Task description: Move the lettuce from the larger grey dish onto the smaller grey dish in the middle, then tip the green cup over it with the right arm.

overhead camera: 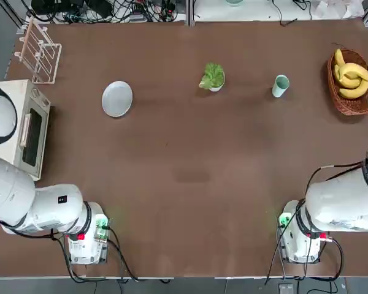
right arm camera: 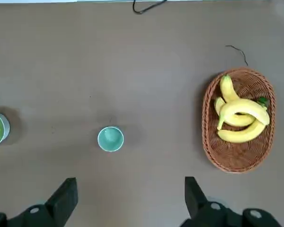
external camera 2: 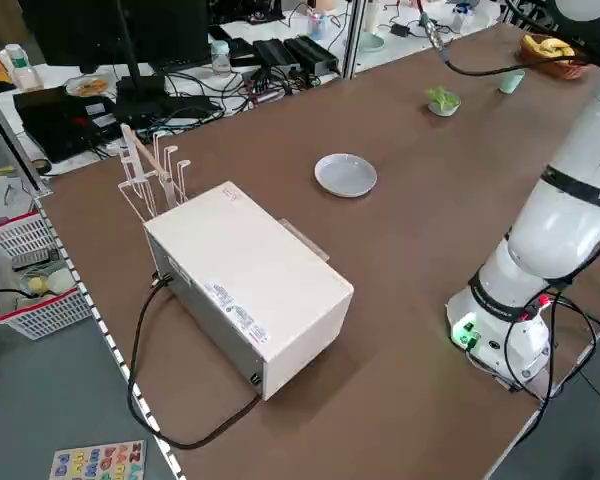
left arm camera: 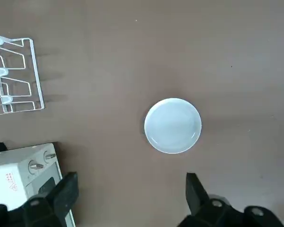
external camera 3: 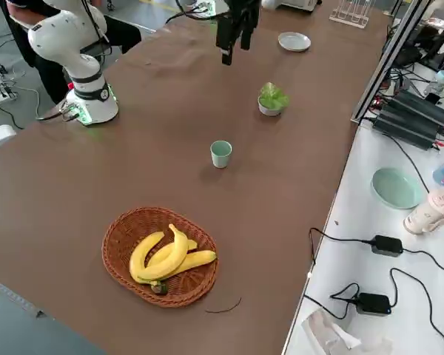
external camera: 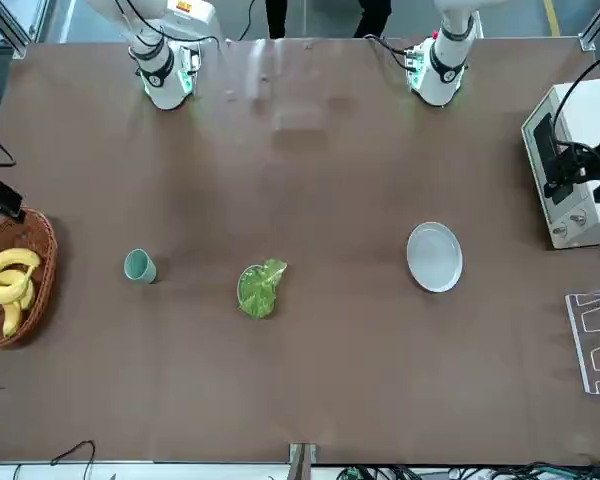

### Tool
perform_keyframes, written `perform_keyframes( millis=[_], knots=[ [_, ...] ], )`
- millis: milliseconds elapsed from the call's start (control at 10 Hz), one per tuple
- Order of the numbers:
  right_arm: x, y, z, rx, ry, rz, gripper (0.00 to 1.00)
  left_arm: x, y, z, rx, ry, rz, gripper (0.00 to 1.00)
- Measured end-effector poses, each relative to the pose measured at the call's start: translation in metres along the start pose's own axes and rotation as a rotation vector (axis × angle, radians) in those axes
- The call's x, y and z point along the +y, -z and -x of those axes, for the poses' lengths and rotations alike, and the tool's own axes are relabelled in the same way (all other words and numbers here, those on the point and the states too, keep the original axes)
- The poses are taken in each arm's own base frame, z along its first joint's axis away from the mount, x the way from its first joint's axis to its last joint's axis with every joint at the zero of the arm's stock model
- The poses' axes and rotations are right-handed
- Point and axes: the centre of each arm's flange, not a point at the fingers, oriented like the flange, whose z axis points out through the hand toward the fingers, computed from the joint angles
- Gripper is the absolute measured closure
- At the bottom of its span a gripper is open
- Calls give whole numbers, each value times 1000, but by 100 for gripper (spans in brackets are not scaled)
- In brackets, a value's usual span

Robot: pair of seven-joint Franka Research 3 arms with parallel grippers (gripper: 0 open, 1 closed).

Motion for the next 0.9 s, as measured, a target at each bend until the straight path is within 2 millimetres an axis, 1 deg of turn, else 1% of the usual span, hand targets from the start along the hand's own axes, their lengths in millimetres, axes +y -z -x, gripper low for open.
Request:
perform_keyframes(
  millis=[100, 200, 500, 600, 900],
  knots=[
    [1, -1, 4, 7, -4, 1, 0, 0, 0, 0, -3, 0, 0, 0],
    [1, -7, 6, 20, -4, 1, 0, 0, 0, 0, -3, 1, 0, 0],
    [-3, -43, -3, 65, -18, -72, 0, 0, -1, 0, -4, 0, 0, 0],
    [-3, -46, -3, 63, -19, -77, 0, 0, -1, 0, -4, 0, 0, 0],
    [-5, -40, 1, 73, -17, -78, 0, 0, -1, 0, -4, 0, 0, 0]
  ],
)
